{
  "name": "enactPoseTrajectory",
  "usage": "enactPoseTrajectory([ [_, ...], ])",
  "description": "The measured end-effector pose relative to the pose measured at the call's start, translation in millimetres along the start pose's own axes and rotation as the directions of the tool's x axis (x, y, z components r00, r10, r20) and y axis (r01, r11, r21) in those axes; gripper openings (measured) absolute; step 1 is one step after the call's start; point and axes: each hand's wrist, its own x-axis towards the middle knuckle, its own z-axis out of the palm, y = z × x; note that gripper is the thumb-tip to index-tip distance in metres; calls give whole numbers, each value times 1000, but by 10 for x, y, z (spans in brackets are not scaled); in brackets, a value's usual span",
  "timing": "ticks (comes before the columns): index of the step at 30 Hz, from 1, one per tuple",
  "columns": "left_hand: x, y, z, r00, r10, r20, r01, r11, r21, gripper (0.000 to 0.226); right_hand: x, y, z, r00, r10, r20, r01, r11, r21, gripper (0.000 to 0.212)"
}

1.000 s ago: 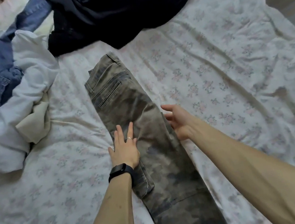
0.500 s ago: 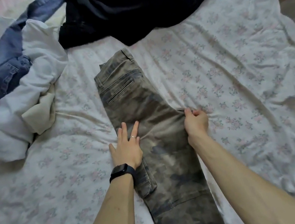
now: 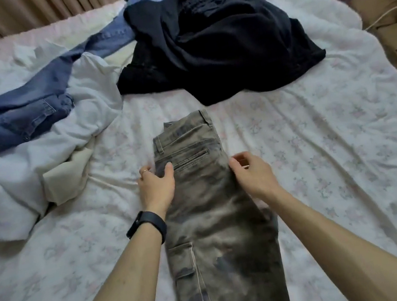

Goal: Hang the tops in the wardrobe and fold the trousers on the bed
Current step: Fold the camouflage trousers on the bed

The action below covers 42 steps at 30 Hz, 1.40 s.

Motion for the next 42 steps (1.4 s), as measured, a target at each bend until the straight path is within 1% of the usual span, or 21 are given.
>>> enactPoseTrajectory([
  [3,400,197,11,1000,7,-13,-8,995,-95,42,471,-277,172,999,-19,42,16,998,57,38],
  [6,619,301,38,991,103,-85,-120,965,-231,17,841,-392,210,996,-84,-2,84,993,-85,27],
  [8,684,339,68,985,164,-60,-174,933,-314,17,1004,-400,188,983,-163,-88,140,964,-225,26],
  [10,708,370,109,983,185,-10,-177,922,-345,19,1078,-364,153,954,-207,-215,151,956,-250,31],
  [12,764,396,159,980,197,17,-185,944,-273,18,1145,-339,155,950,-177,-257,114,964,-241,31],
  [14,836,440,228,971,237,27,-237,972,-12,21,1226,-369,174,973,-140,-185,95,968,-233,32],
  [16,915,493,262,969,238,69,-245,961,124,28,1293,-463,166,984,-136,-118,119,983,-141,42],
  [17,952,516,250,970,223,96,-234,965,119,32,1334,-514,149,983,-151,-106,137,982,-127,42],
  [19,1019,542,187,970,227,87,-233,970,68,33,1406,-602,98,963,-242,-117,210,949,-235,35],
  [22,1071,511,142,970,235,-63,-238,971,-31,29,1467,-675,122,922,-338,-191,255,898,-358,31],
  [25,1068,438,200,969,231,-86,-225,971,81,30,1490,-672,280,950,-269,-158,186,895,-406,29],
  [29,1015,452,117,908,417,-42,-340,793,506,34,1374,-645,214,961,-175,-213,119,960,-252,39],
  [31,896,377,65,884,463,-61,-361,759,542,40,1113,-570,195,910,-308,-276,238,936,-260,48],
  [33,542,185,165,805,591,-55,-464,684,563,56,671,-416,282,768,-563,-304,427,805,-412,55],
  [34,306,52,267,734,679,16,-559,590,583,61,428,-288,349,699,-669,-252,502,710,-493,57],
  [35,97,-116,378,659,741,128,-648,472,598,63,224,-113,421,661,-736,-146,553,610,-567,60],
  [36,-51,-282,438,630,730,266,-692,371,620,63,70,73,471,663,-749,5,580,509,-637,61],
  [38,-74,-525,367,700,572,428,-659,286,696,61,-76,411,474,724,-638,263,567,333,-753,60],
  [39,7,-582,291,769,506,391,-582,302,755,60,-84,529,443,768,-573,287,525,307,-794,60],
  [40,81,-598,204,841,439,316,-480,337,810,59,-104,605,396,814,-529,241,459,331,-825,61],
  [42,130,-537,94,922,330,201,-334,418,845,62,-204,630,354,890,-452,58,291,466,-835,65],
])
